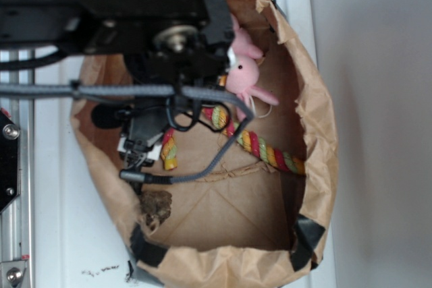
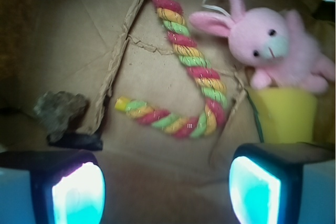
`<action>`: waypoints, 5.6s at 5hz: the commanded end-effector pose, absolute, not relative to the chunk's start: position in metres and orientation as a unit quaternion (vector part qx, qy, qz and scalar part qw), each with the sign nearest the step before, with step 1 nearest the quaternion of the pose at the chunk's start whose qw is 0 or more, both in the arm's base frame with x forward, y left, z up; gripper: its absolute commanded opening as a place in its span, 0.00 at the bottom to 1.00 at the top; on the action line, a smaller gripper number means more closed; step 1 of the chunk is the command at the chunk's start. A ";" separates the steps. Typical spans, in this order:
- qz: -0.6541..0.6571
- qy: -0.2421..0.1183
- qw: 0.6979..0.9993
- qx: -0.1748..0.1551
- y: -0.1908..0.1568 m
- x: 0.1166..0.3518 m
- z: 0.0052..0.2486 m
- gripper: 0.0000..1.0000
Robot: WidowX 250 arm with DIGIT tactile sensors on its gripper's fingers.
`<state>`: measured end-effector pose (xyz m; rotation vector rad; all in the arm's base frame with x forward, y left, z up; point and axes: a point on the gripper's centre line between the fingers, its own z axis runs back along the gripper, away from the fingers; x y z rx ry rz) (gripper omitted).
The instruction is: Grab the green sponge.
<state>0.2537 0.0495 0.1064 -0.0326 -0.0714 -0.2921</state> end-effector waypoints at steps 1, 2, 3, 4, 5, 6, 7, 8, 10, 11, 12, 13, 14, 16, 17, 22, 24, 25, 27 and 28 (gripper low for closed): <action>-0.093 -0.053 0.993 0.044 0.090 0.260 0.117 1.00; -0.069 -0.051 0.995 0.058 0.099 0.260 0.117 1.00; -0.069 -0.051 0.995 0.058 0.099 0.260 0.117 1.00; -0.069 -0.051 0.995 0.058 0.099 0.260 0.117 1.00; -0.069 -0.051 0.995 0.058 0.099 0.260 0.117 1.00; -0.128 -0.073 0.988 0.054 0.072 0.254 0.118 1.00; -0.182 -0.086 0.978 0.062 0.067 0.258 0.115 1.00; -0.176 -0.079 0.978 0.083 0.079 0.265 0.106 1.00; -0.148 -0.064 0.982 0.099 0.098 0.275 0.093 1.00; -0.128 -0.056 0.984 0.110 0.110 0.286 0.084 1.00; -0.125 -0.051 0.984 0.115 0.112 0.291 0.078 1.00; -0.123 -0.043 0.983 0.126 0.116 0.293 0.069 1.00; -0.124 -0.036 0.981 0.142 0.118 0.296 0.060 1.00; -0.135 -0.007 0.976 0.171 0.124 0.291 0.038 1.00; -0.135 0.005 0.973 0.186 0.127 0.291 0.029 1.00; -0.119 -0.004 0.973 0.196 0.131 0.290 0.031 0.00; -0.108 -0.008 0.981 0.162 0.133 0.291 0.038 0.00; -0.104 -0.021 0.982 0.154 0.133 0.290 0.049 0.00; -0.090 -0.047 0.989 0.112 0.136 0.283 0.088 0.00; -0.091 -0.078 0.991 0.066 0.127 0.278 0.117 0.00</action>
